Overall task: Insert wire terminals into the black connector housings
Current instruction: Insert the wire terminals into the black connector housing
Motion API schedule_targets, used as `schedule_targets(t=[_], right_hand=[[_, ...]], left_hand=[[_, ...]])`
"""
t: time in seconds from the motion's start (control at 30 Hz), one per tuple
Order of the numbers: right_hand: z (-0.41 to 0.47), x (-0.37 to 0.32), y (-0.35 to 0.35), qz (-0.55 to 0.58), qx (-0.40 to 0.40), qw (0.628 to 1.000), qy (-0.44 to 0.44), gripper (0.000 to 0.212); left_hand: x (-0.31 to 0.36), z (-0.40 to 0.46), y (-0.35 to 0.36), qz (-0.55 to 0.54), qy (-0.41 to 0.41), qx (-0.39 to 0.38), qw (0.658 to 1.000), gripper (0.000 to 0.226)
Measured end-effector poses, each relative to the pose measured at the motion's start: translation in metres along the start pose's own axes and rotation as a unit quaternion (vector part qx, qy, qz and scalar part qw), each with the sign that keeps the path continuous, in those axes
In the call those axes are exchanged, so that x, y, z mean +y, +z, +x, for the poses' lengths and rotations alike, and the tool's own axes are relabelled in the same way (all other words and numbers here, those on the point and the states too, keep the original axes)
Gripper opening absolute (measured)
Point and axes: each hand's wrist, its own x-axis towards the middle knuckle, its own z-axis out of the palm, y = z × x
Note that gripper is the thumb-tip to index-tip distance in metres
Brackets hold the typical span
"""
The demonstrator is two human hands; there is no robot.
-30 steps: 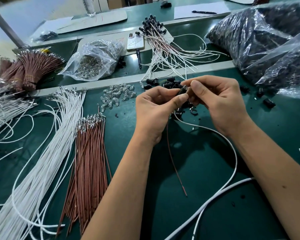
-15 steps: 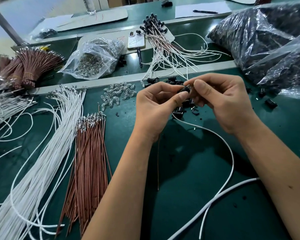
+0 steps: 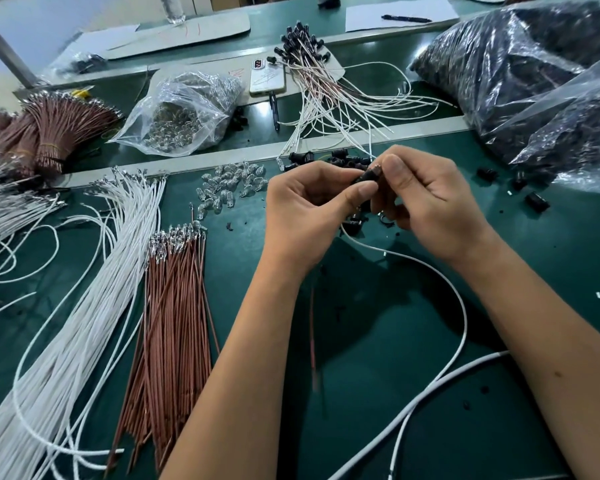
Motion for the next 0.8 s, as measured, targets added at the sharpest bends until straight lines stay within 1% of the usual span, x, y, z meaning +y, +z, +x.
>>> schedule_targets(t=[0.07,0.17,0.27,0.37,0.5,0.6,0.67,0.73,0.8], right_hand=[[0.0001,-0.0022,-0.0007,0.012,0.016,1.000,-0.002,0.027],[-0.0009,-0.0045,-0.0008,0.028,0.018,0.999,-0.016,0.023],[-0.0022,-0.0066,0.0002,0.032,0.010,0.999,-0.030,0.021],[-0.0027,-0.0081,0.0010,0.038,0.005,0.999,-0.037,0.022],[-0.0033,-0.0090,0.0014,0.038,0.006,0.998,-0.046,0.021],[-0.0033,-0.0084,0.0024,0.033,0.011,0.998,-0.049,0.021],[-0.0030,-0.0062,0.0025,0.016,0.017,0.998,-0.051,0.024],[-0.0020,-0.0030,0.0019,-0.026,0.021,0.998,-0.052,0.030],[-0.0011,0.0001,0.0003,-0.080,0.021,0.995,-0.053,0.033]], left_hand=[[-0.0004,0.0007,-0.0007,-0.010,-0.006,0.006,1.000,0.011],[0.0007,0.0011,-0.0015,-0.055,-0.029,0.006,0.998,0.006],[0.0014,0.0018,-0.0019,-0.117,-0.066,0.004,0.991,0.013],[0.0017,0.0022,-0.0011,-0.155,-0.091,-0.005,0.984,0.013],[0.0019,0.0015,0.0004,-0.173,-0.101,-0.014,0.980,0.029],[0.0014,0.0015,0.0001,-0.165,-0.103,-0.018,0.981,0.021],[-0.0002,0.0014,-0.0003,-0.126,-0.098,-0.024,0.987,0.014],[-0.0016,0.0007,0.0002,-0.077,-0.092,-0.033,0.992,0.012],[-0.0018,-0.0002,0.0011,-0.050,-0.088,-0.040,0.994,0.010]])
